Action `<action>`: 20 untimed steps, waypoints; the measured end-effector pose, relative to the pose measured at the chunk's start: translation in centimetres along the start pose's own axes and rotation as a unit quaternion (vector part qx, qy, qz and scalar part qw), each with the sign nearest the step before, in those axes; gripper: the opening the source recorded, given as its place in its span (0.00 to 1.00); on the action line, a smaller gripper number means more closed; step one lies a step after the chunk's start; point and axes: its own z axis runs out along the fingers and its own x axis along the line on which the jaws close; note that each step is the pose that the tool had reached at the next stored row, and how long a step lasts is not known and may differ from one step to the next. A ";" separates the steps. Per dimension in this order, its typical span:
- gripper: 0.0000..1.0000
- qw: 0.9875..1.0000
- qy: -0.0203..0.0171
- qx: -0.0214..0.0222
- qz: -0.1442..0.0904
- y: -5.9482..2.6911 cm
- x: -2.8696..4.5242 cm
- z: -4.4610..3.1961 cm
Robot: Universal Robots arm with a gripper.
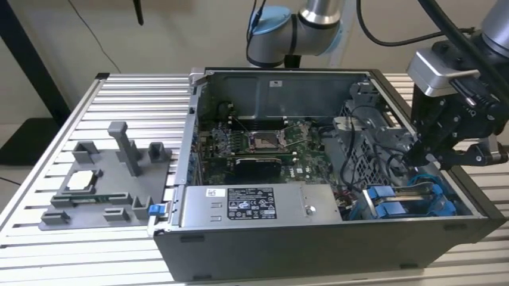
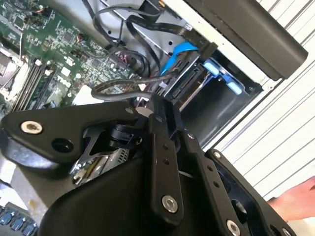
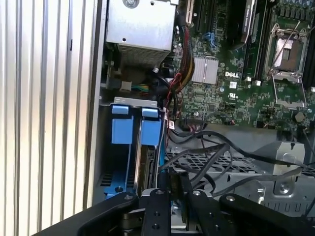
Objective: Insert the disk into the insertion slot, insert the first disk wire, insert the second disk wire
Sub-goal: 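Insert the first disk wire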
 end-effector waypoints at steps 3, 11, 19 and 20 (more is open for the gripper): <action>0.00 1.000 0.000 -0.002 0.000 -0.31 0.51 0.09; 0.00 1.000 0.000 -0.010 0.001 -1.57 1.38 0.39; 0.00 1.000 0.000 -0.014 0.004 -2.51 1.61 1.20; 0.00 1.000 0.000 -0.014 0.005 -2.54 1.63 1.30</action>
